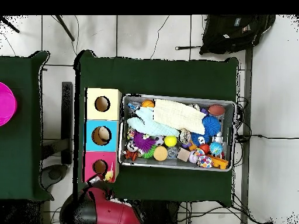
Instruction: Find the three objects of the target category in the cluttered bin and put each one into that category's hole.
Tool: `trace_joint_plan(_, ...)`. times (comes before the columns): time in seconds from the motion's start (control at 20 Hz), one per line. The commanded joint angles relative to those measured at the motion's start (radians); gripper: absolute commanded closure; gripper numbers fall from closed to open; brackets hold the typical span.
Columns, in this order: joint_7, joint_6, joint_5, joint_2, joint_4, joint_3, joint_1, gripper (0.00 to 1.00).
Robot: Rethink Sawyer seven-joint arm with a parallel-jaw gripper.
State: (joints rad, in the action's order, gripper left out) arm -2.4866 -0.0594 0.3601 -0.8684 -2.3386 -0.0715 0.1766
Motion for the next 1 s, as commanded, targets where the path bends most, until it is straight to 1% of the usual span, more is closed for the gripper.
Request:
trace_joint_plan(0.05, -0.186, 0.049, 0.088, 0.088, 0.155, 0.036, 0.003, 1.00)
trace_joint_plan(0.2, -0.192, 0.071, 0.094, 0.110, 0.164, 0.035, 0.006, 1.00)
trace_joint_plan(0.3, -0.197, 0.076, 0.107, 0.124, 0.178, 0.020, 0.025, 1.00)
trace_joint_plan(0.35, -0.195, 0.070, 0.113, 0.129, 0.185, 0.011, 0.033, 1.00)
trace_joint_plan(0.45, -0.198, 0.055, 0.140, 0.146, 0.208, -0.030, 0.072, 1.00)
trace_joint_plan(0.5, -0.202, 0.033, 0.170, 0.164, 0.235, -0.087, 0.127, 1.00)
trace_joint_plan(0.6, -0.213, -0.006, 0.219, 0.202, 0.280, -0.174, 0.213, 1.00)
trace_joint_plan(0.65, -0.221, -0.019, 0.238, 0.216, 0.294, -0.198, 0.239, 1.00)
trace_joint_plan(0.7, -0.232, -0.056, 0.272, 0.253, 0.331, -0.271, 0.310, 1.00)
trace_joint_plan(0.75, -0.241, -0.075, 0.290, 0.269, 0.347, -0.301, 0.340, 1.00)
trace_joint_plan(0.85, -0.273, -0.130, 0.328, 0.320, 0.396, -0.385, 0.420, 1.00)
trace_joint_plan(1.0, -0.345, -0.227, 0.379, 0.412, 0.476, -0.511, 0.524, 1.00)
